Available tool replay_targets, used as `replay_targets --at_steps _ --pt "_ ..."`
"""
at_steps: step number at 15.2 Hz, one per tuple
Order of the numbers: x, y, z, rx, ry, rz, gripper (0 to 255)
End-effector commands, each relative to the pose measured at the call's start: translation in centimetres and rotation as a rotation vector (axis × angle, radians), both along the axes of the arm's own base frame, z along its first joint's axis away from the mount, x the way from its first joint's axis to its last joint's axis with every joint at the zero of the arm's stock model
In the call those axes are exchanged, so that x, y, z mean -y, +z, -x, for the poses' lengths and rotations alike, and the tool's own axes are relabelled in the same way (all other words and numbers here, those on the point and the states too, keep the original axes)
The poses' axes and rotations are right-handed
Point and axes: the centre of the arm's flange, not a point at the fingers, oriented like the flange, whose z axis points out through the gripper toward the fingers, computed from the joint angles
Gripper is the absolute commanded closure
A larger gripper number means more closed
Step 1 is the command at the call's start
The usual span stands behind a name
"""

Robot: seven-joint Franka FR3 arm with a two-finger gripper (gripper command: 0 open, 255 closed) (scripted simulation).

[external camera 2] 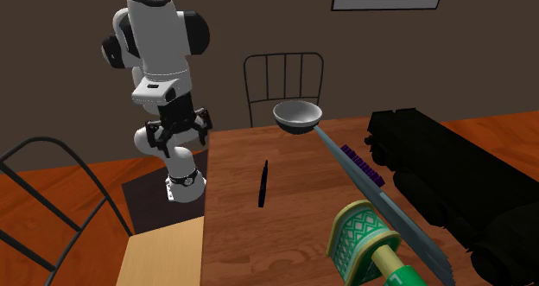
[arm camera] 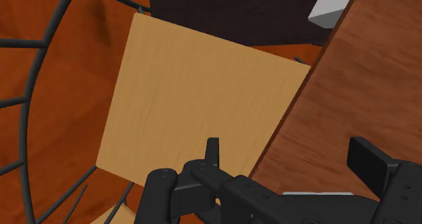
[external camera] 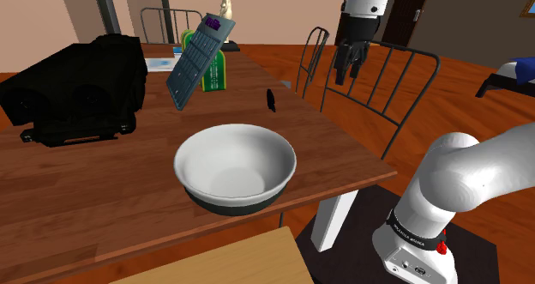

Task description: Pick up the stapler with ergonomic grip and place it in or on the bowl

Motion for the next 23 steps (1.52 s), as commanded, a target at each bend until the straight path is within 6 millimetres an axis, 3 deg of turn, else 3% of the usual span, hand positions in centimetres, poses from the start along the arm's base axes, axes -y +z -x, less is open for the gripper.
replay_targets --at_steps 1,7,14,18,23 --pt "0.0 0.0 0.0 0.0 0.0 0.0 0" --pt "-6.1 -1.9 -4.3 0.005 -0.265 -0.011 0" --pt "-11.5 -4.1 -11.2 0.011 -0.574 -0.025 0" --pt "-13.5 -5.2 -15.5 0.015 -0.737 -0.032 0" --pt "-13.5 -7.8 -15.5 0.015 -0.737 -0.032 0"
